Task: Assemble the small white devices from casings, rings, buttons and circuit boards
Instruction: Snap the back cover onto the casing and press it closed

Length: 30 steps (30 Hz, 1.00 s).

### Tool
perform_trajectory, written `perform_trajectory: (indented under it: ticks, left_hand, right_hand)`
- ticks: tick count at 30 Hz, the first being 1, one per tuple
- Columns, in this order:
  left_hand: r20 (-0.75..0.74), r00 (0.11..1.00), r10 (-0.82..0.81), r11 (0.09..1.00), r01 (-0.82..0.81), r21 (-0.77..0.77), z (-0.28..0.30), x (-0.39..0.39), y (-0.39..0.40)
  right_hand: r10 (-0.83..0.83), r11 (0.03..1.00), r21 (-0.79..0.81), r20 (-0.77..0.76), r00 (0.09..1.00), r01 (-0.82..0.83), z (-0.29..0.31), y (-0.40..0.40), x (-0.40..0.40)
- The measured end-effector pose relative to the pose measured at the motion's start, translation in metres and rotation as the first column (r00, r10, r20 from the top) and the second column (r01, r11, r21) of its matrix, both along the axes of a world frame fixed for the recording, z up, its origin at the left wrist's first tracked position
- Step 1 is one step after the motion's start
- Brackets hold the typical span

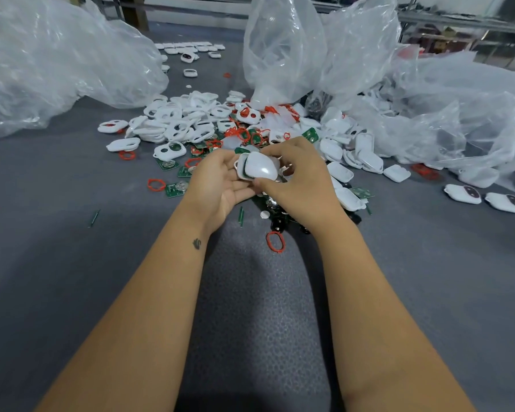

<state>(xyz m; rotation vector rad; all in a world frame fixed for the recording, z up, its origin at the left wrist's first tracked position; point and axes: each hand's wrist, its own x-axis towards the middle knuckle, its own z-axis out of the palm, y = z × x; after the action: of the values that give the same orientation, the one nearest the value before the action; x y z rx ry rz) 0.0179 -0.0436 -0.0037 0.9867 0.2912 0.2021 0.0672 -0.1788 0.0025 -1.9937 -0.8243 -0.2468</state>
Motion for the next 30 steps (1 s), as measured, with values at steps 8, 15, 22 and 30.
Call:
perform_trajectory:
  ticks: [8,15,22,30]
  left_hand:
    - [-0.027,0.998,-0.065,0.995,0.067,0.077,0.0002,-0.0019,-0.0028]
    - [0.054,0.983,-0.176,0.923,0.146,0.356,-0.0070,-0.0051,-0.0020]
    - [0.103,0.976,-0.190,0.917,0.139,0.375,-0.0082,-0.0049,-0.0027]
    - [0.156,0.982,-0.108,0.962,0.064,0.265,-0.0077,-0.0036,-0.0059]
  right_hand:
    - [-0.030,0.995,-0.097,0.096,0.995,0.040,-0.0033,0.0012,0.0003]
    - [-0.050,0.996,-0.063,0.129,0.990,0.058,-0.0031,-0.0001,-0.0011]
    - [-0.050,0.999,-0.012,0.003,0.999,0.050,-0.0034,-0.0004,-0.0022]
    - [0.083,0.932,0.357,-0.374,0.924,0.061,-0.0002,0.0037,-0.0064]
